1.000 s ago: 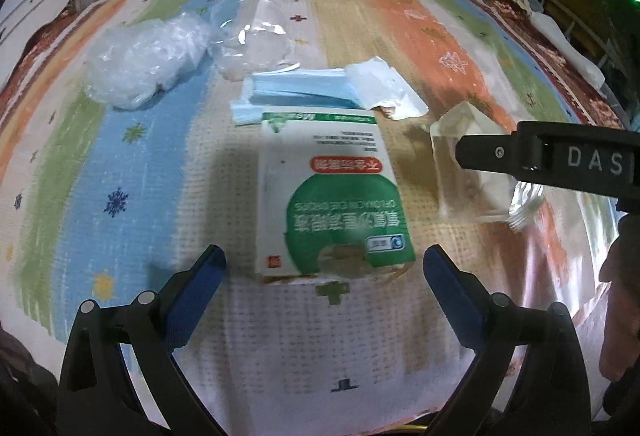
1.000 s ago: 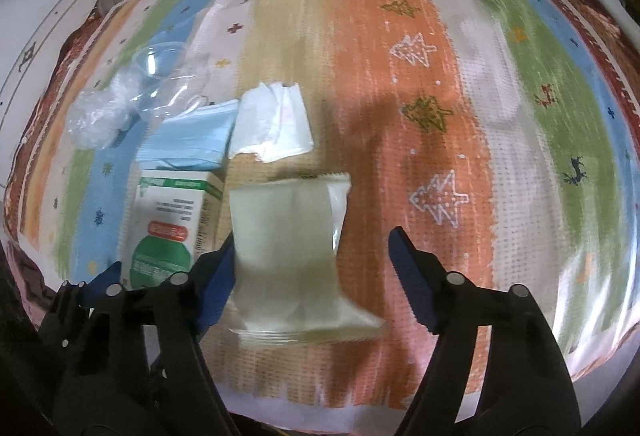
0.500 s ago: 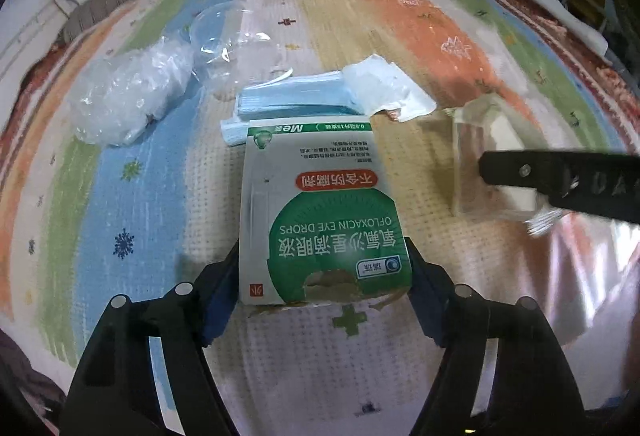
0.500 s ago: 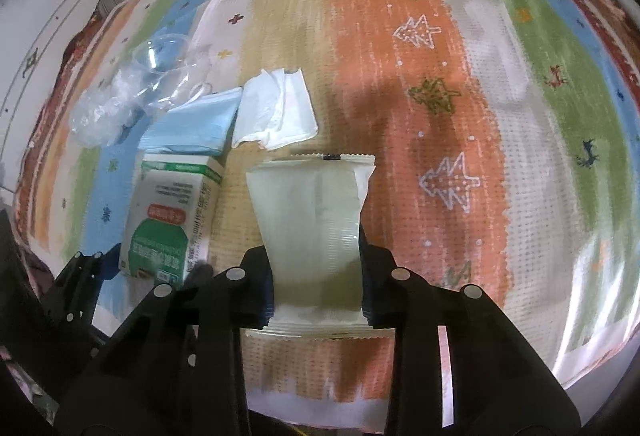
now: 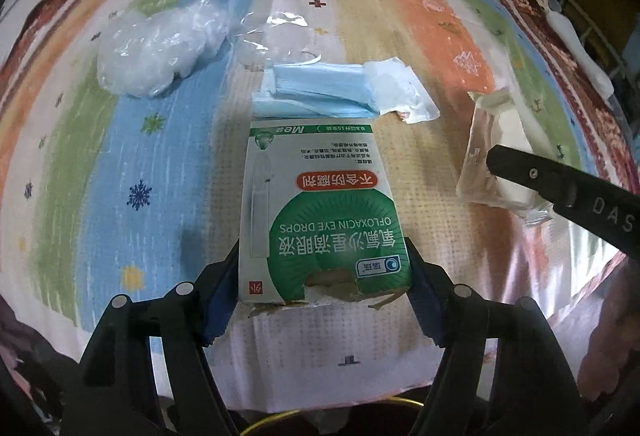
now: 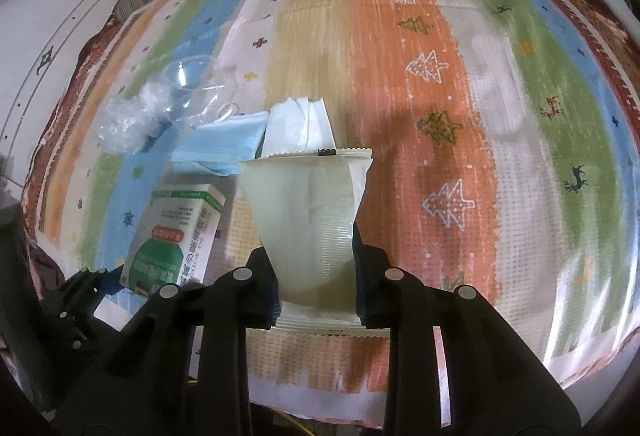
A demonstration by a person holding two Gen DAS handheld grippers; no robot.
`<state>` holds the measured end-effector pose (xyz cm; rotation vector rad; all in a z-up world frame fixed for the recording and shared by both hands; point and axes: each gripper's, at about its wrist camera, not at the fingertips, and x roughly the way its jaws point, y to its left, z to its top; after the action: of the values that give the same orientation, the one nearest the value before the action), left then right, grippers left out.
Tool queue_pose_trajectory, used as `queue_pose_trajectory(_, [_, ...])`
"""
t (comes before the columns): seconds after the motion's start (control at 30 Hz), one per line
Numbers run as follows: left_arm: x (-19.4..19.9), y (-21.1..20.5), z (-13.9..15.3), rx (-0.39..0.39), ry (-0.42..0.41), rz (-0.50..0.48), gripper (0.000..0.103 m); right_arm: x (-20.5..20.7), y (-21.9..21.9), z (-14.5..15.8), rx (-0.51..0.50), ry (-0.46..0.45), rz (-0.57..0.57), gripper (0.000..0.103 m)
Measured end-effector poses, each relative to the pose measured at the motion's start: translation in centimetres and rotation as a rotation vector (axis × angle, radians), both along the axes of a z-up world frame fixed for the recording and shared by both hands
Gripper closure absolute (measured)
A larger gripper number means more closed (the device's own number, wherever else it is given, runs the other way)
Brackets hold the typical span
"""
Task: Collect trash
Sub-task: 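Lift the carton and bag and carry both back over the bin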
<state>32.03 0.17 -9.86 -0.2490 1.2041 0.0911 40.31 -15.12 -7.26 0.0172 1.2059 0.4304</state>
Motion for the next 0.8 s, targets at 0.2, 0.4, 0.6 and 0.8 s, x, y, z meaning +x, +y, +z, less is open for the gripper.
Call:
queue_pose_trajectory(0.2, [-0.6, 1.0, 2.1, -0.034, -0.027, 0.007, 0.031, -0.7, -0.1, 1.3, 0.009, -0.023, 0.013, 0.078])
queue_pose_trajectory(0.4, [-1.3, 2.6, 3.8, -0.116, -0.053, 0.048, 0.031, -1.6, 0.2, 2.4, 0.013, -0.044, 0.033, 0.079])
queue_pose_trajectory(0.6, [-1.8, 4.3, 5.5, -0.194, -0.098, 0.103, 0.031, -2.4, 0.0, 2.6, 0.075, 0.002, 0.025, 0.079])
queue_pose_trajectory(0.8, [-3.1, 5.6, 6.1, -0.341, -0.098, 0.168, 0.031, -4.5, 0.9, 5.0, 0.093, -0.045, 0.065, 0.079])
